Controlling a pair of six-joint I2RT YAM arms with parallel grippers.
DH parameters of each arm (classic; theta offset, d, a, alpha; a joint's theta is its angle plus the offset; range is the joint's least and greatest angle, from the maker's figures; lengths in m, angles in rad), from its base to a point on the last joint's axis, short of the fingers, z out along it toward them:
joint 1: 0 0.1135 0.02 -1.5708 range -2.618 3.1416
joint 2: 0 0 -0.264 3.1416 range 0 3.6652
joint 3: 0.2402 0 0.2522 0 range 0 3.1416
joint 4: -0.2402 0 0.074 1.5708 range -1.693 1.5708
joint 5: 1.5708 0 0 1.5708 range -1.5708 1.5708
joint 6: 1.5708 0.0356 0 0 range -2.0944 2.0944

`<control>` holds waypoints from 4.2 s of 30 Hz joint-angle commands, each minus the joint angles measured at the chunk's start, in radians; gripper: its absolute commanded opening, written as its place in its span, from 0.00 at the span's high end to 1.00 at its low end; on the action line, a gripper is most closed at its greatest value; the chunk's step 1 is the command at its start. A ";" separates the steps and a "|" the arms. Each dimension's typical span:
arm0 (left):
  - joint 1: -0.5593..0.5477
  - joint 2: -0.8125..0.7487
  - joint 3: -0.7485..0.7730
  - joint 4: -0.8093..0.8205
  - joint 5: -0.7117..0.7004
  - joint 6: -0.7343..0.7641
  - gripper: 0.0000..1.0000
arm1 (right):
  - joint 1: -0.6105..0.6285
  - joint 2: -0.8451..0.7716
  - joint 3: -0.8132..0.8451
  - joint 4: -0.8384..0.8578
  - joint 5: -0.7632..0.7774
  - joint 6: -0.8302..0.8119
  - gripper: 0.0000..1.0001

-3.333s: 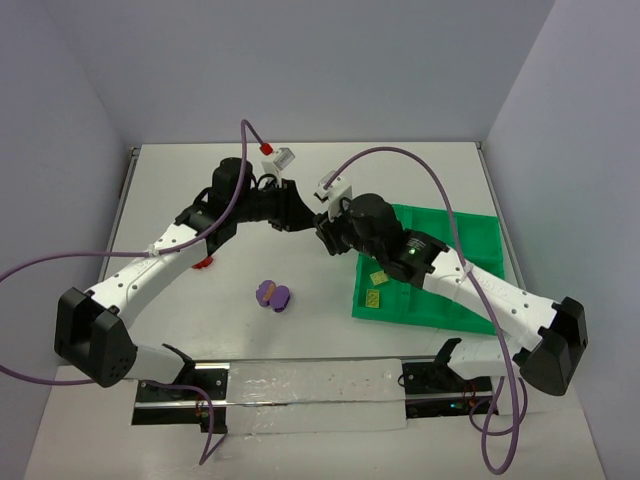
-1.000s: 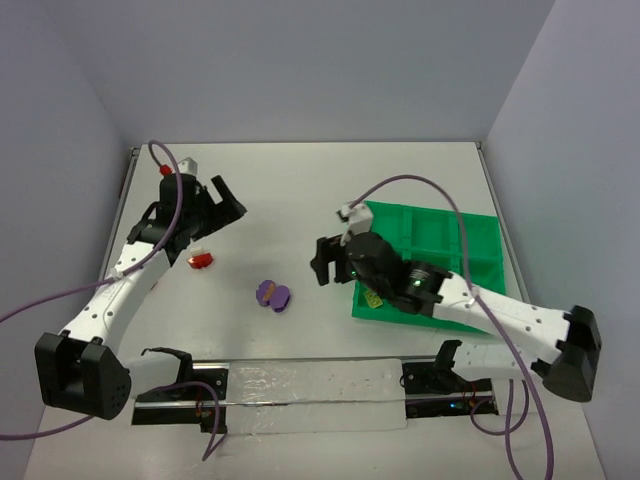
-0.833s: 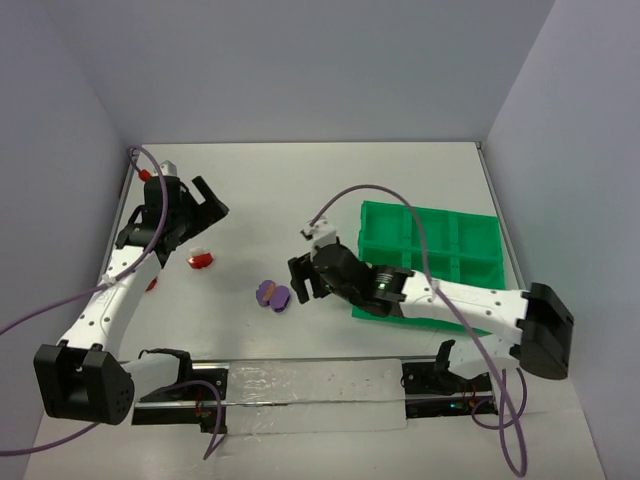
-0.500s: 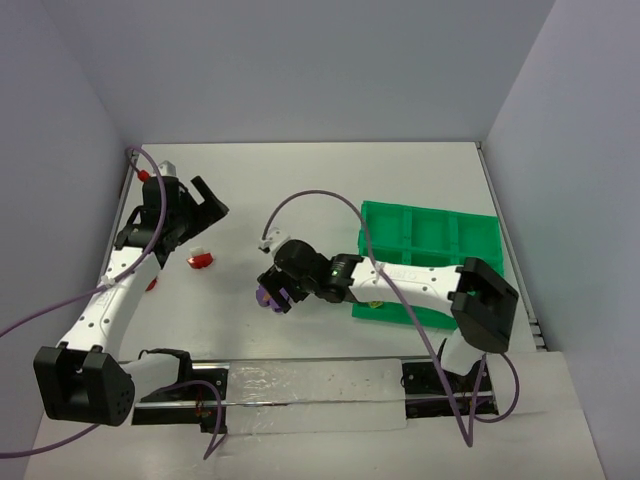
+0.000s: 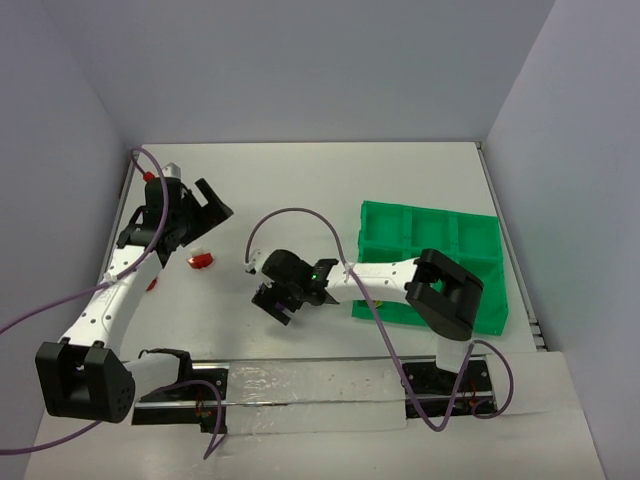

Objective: Sort the legos into containers by color

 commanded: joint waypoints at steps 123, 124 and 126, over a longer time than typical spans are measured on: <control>-0.029 0.257 0.044 0.434 0.657 -0.191 1.00 | -0.558 -0.688 -0.194 -0.159 0.168 0.328 0.49; -0.029 0.260 0.041 0.444 0.664 -0.194 1.00 | -0.599 -0.721 -0.196 -0.164 0.164 0.341 0.49; -0.029 0.263 0.033 0.454 0.671 -0.197 1.00 | -0.648 -0.750 -0.199 -0.174 0.163 0.354 0.49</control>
